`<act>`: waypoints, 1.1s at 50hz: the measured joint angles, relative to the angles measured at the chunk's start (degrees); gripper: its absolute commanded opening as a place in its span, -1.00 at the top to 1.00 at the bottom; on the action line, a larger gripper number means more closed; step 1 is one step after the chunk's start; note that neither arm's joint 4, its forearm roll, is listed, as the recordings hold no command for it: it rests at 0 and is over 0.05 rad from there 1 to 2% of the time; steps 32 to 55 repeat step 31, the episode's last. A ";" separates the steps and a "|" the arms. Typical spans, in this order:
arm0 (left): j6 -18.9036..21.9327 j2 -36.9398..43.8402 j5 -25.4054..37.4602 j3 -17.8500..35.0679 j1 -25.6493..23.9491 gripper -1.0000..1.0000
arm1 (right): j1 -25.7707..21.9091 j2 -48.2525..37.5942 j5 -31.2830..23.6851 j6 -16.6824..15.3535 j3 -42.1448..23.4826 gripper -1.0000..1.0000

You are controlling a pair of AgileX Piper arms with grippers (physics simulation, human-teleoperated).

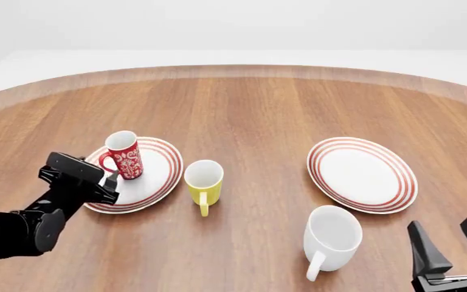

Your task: Put the red mug on the left plate.

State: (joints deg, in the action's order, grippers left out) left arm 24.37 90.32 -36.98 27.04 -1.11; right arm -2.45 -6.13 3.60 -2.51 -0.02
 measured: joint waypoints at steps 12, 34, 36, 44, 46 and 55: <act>-2.49 -8.50 2.47 -5.15 -3.70 -1.00 | -0.60 -1.16 0.48 0.20 0.00 -1.00; -8.82 -24.00 5.90 -15.34 -13.49 -1.00 | -0.75 -1.34 -0.16 0.68 0.00 -1.00; -8.82 -24.00 5.90 -15.34 -13.49 -1.00 | -0.75 -1.34 -0.16 0.68 0.00 -1.00; -8.82 -24.00 5.90 -15.34 -13.49 -1.00 | -0.75 -1.34 -0.16 0.68 0.00 -1.00; -8.82 -24.00 5.90 -15.34 -13.49 -1.00 | -0.75 -1.34 -0.16 0.68 0.00 -1.00; -8.82 -24.00 5.90 -15.34 -13.49 -1.00 | -0.75 -1.34 -0.16 0.68 0.00 -1.00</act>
